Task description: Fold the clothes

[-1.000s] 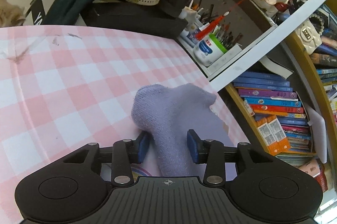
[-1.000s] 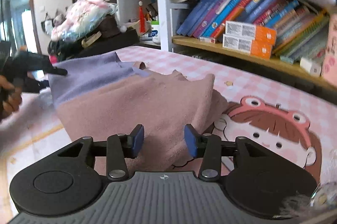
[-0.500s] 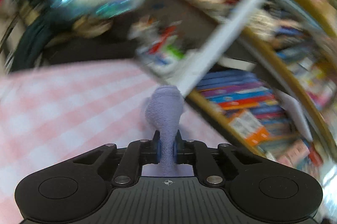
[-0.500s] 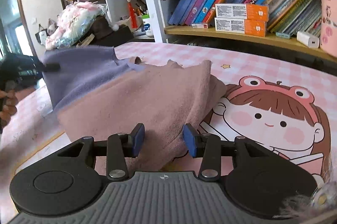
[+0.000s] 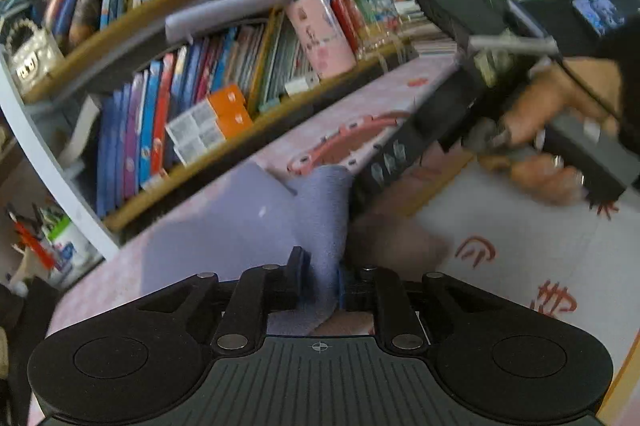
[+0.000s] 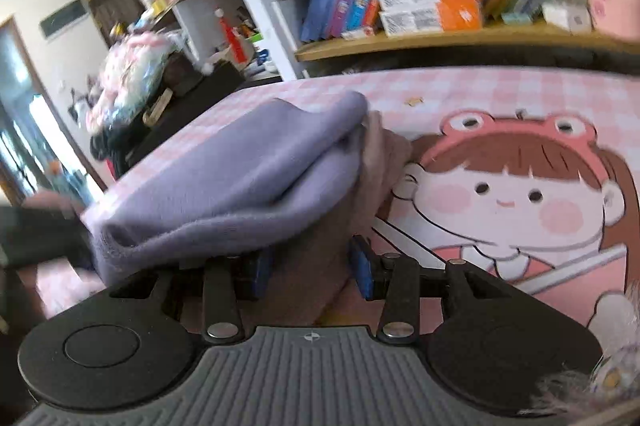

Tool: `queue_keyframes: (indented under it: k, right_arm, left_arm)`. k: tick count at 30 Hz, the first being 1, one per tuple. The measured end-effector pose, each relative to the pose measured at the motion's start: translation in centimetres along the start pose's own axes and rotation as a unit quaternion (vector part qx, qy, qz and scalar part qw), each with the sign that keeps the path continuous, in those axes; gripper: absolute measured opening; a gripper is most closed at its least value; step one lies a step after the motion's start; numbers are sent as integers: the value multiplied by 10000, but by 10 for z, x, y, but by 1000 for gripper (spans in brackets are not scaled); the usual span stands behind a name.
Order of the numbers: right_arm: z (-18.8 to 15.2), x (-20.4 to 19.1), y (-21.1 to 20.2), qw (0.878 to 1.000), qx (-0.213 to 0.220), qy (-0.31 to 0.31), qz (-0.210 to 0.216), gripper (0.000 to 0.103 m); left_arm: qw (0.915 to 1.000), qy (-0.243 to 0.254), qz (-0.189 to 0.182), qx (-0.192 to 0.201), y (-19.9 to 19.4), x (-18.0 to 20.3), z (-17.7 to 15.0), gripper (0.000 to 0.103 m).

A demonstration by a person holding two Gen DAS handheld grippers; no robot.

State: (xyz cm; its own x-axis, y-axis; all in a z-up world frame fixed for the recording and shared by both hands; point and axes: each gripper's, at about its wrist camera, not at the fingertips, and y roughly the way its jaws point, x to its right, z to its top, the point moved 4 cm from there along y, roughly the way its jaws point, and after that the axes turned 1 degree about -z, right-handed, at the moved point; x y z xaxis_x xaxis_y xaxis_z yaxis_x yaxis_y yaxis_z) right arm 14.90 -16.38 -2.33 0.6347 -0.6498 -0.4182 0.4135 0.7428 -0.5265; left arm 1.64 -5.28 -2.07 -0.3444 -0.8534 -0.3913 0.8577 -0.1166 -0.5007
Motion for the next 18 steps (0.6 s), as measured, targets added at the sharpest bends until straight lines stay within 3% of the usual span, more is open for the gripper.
queue_keyframes:
  k: [10,12,16,17,18]
  right_arm:
    - [2,9,-2,9984,-20,537,183,35]
    - [1,9,-2,9984,-33,540,185,33]
    - [1,9,-2,9984,-44,547,159,30]
    - [1,10,-2,9983,-45,560,158,30]
    - [1,10,-1,9981,-45,585,164,30]
  left_arm:
    - [9976,-335,190,570,-15,-7,9,23]
    - [9968,-294,225,710,-18,-5,12,15]
    - [9944,-213,296,991,-24,0,18,12]
    - [9950,-118,250,956,-24,2,18,12]
    - [9975,157,115,684,-17,9,15,13]
